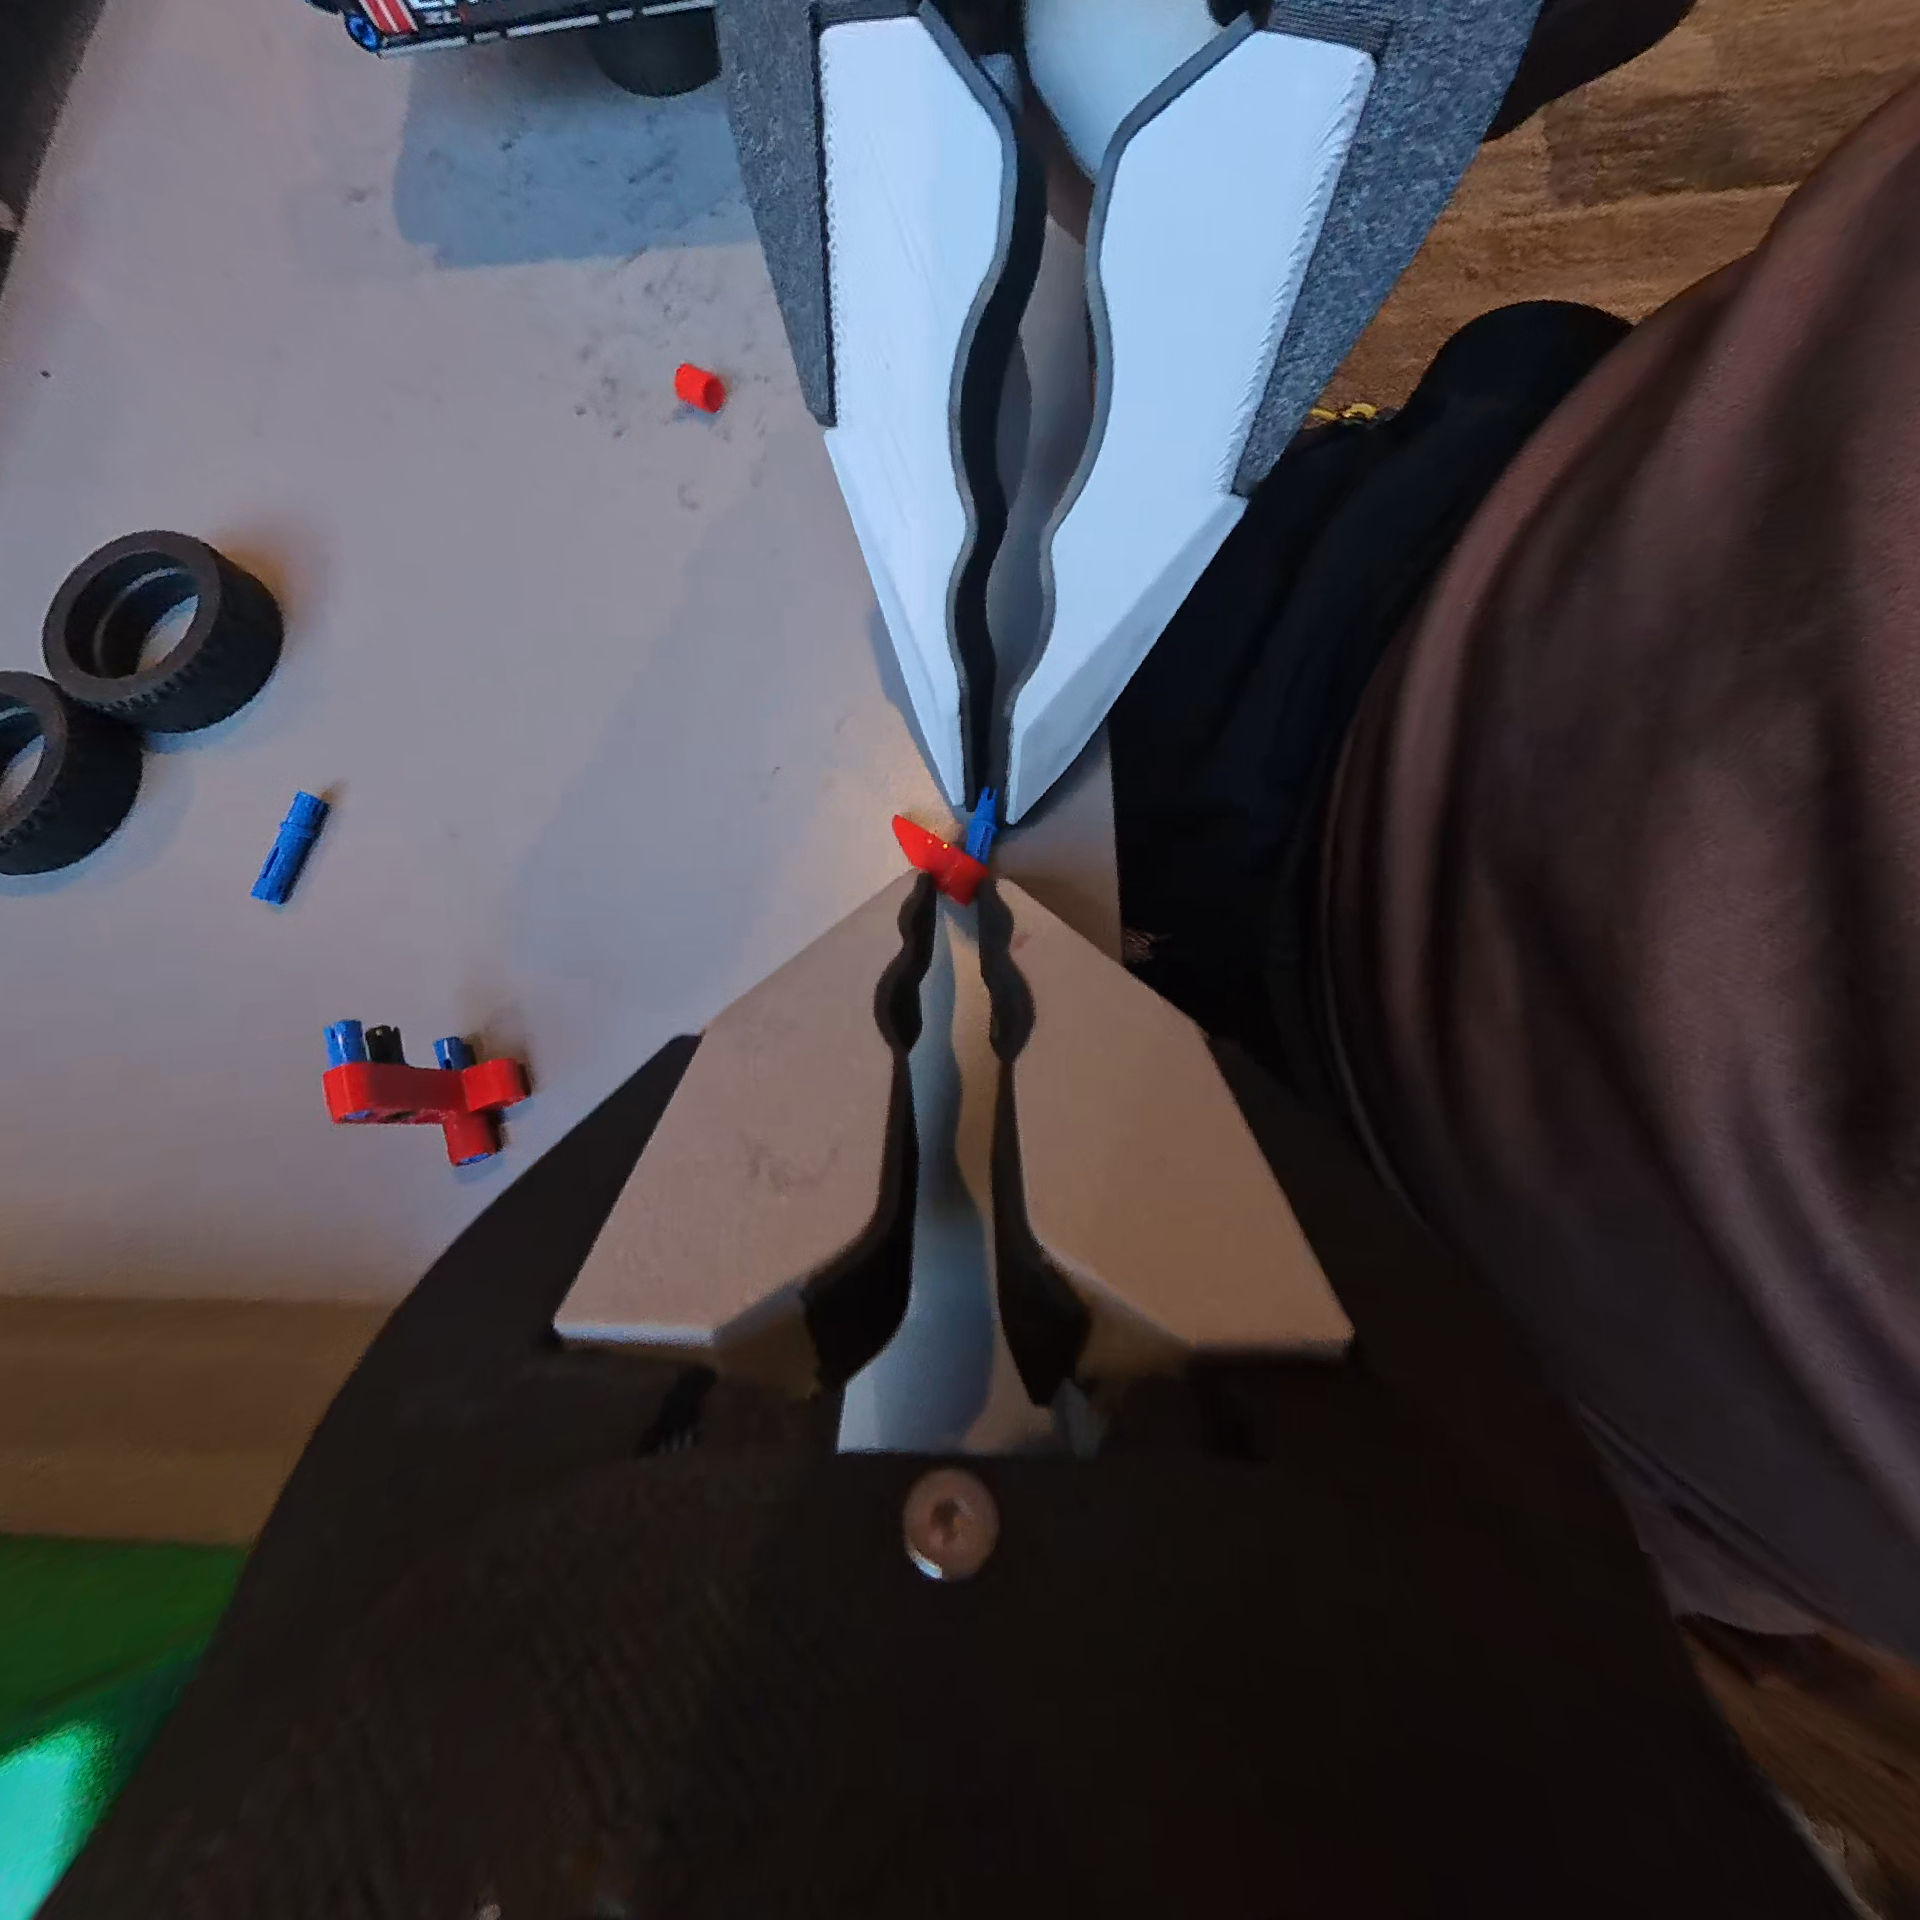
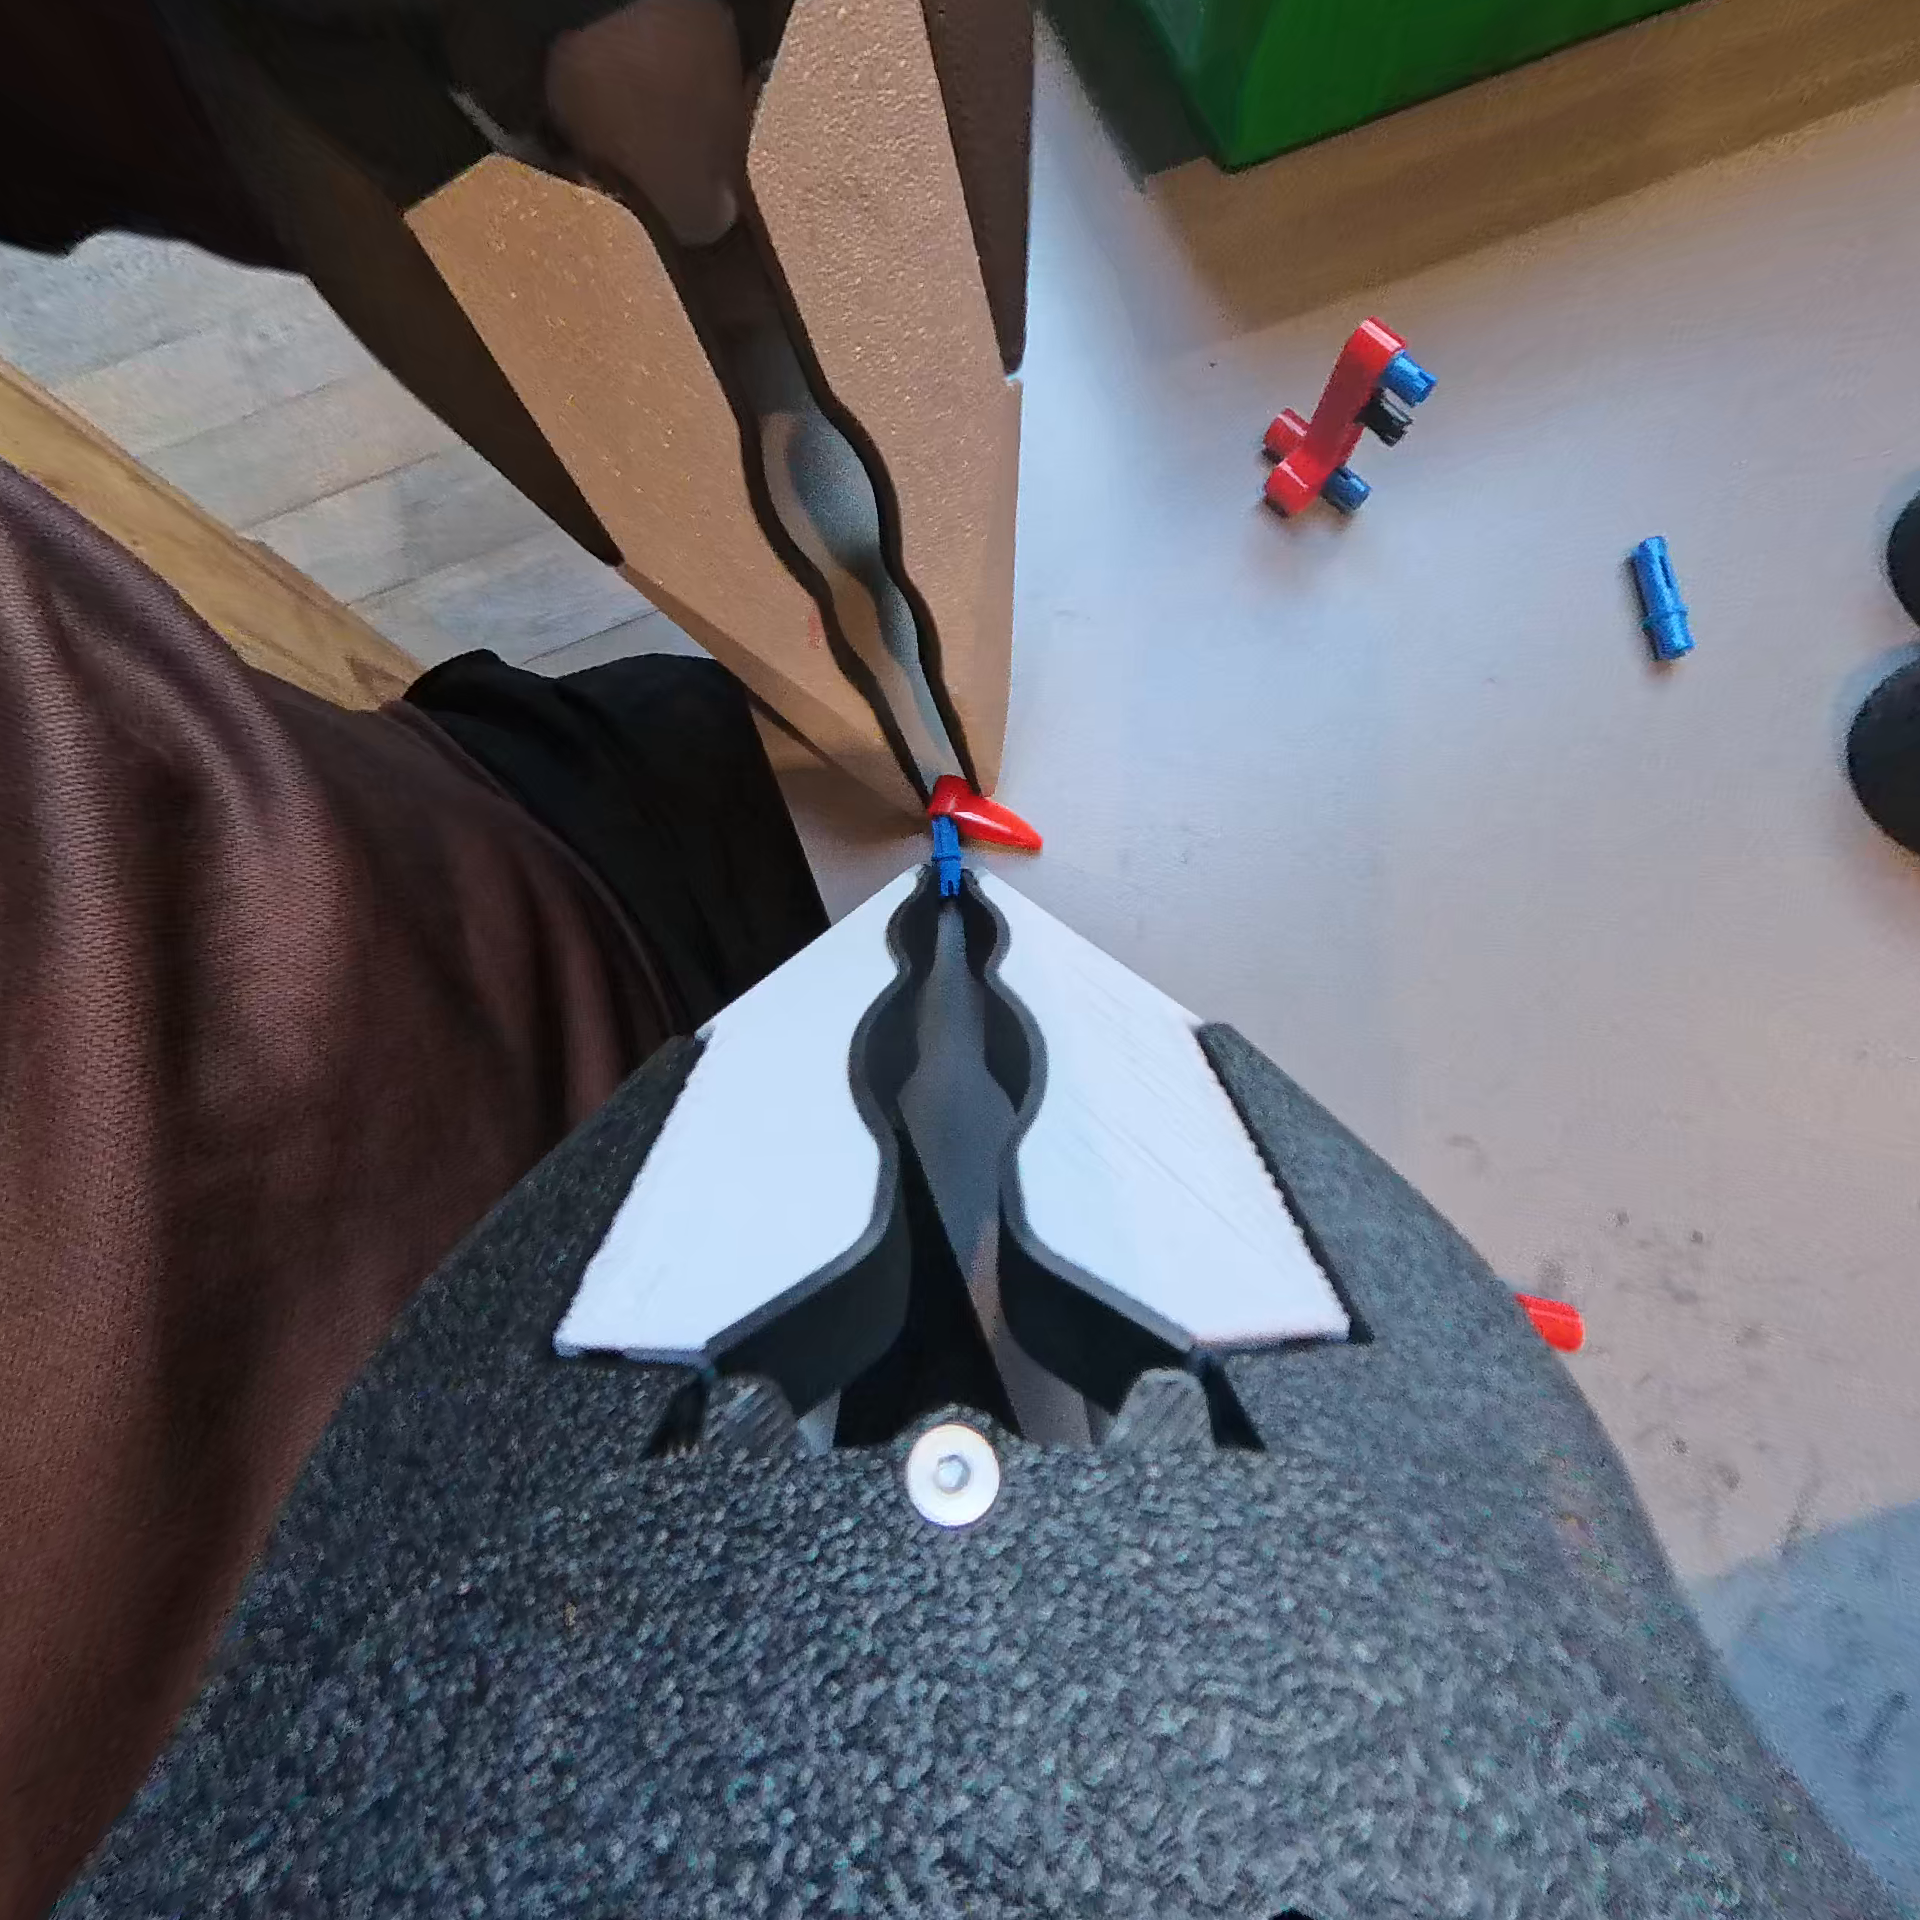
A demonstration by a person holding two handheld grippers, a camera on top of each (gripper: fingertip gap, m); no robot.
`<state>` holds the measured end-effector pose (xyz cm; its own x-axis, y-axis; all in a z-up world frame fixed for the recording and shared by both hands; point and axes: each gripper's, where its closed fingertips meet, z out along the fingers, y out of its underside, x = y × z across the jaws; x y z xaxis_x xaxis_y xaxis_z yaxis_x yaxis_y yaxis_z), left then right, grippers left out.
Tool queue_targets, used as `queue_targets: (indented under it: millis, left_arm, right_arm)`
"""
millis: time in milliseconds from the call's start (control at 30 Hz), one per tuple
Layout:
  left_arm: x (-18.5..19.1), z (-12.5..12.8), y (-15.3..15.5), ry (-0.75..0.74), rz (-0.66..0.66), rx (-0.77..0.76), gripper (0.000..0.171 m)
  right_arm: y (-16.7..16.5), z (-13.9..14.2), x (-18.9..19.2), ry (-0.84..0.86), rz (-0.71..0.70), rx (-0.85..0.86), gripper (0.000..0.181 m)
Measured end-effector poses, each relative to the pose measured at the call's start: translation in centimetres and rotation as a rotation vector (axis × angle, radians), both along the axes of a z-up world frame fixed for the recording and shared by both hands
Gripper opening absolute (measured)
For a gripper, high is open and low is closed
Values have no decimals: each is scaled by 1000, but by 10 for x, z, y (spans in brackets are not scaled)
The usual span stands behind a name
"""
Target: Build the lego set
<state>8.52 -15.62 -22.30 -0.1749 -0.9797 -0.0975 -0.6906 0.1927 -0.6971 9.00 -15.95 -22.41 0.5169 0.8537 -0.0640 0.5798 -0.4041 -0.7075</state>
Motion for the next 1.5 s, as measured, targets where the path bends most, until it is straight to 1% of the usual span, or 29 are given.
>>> queue_targets:
  millis: [133, 267, 400, 633, 700, 767, 800, 833, 867, 933, 1000, 1067, 1133, 1167, 1233, 1267, 1300, 1367, 1400, 1500]
  left_arm:
    - [0, 0, 2, -14, 111, -14, 6]
    - [0, 0, 2, -12, 174, 30, 5]
    - [0, 0, 2, -29, 204, 13, 5]
    - [0, 0, 3, -33, 223, 63, 6]
    - [0, 1, 4, -35, 229, 61, 6]
    - [1, 1, 6, -38, 245, 34, 6]
    - [2, 0, 7, -38, 249, 30, 6]
    - [3, 0, 7, -38, 250, 36, 5]
    - [4, 1, 8, -39, 255, 44, 5]
    - [4, 1, 10, -39, 268, 44, 6]
    - [3, 1, 11, -38, 274, 23, 6]
    - [3, 0, 11, -37, 275, 7, 6]
    - [4, 0, 11, -36, 275, -9, 5]
    - [4, 0, 11, -35, 275, -19, 5]
    - [5, 0, 12, -33, 276, -36, 5]
    - [5, 0, 12, -33, 277, -39, 5]
    - [5, 0, 12, -33, 278, -35, 5]
    - [4, 0, 12, -35, 280, -18, 5]
    - [4, 0, 12, -36, 281, -8, 5]
    - [4, 0, 12, -37, 282, 6, 5]
  right_arm:
    - [1, 0, -1, -14, -68, 36, 2]
    - [1, 0, -1, -38, -90, 99, 2]
    - [1, 0, -1, -55, -79, 130, 2]
    - [3, 0, -2, -173, -42, 205, 1]
    - [5, 1, -2, -145, -51, 192, 2]
    - [9, 2, 1, -70, -100, 158, 3]
    - [10, 3, 5, -44, -125, 145, 11]
    - [10, 6, 10, -22, -149, 131, 34]
    - [7, 10, 17, -1, -178, 122, 41]
    - [-3, 24, 48, 35, -257, 157, 34]
    - [-13, 36, 98, 26, -390, 245, 28]
    - [-23, 30, 145, -22, -503, 244, 25]
    - [-28, 18, 172, -64, -554, 190, 30]
    - [-29, 14, 178, -73, -550, 176, 28]
    - [-29, 2, 183, -102, -527, 151, 20]
    - [-29, 0, 183, -100, -513, 149, 20]
    - [-29, 1, 180, -75, -495, 156, 15]
    - [-28, -1, 178, -67, -475, 153, 15]
    - [-28, -2, 178, -55, -466, 148, 7]
    - [-28, -2, 178, -9, -456, 133, 7]
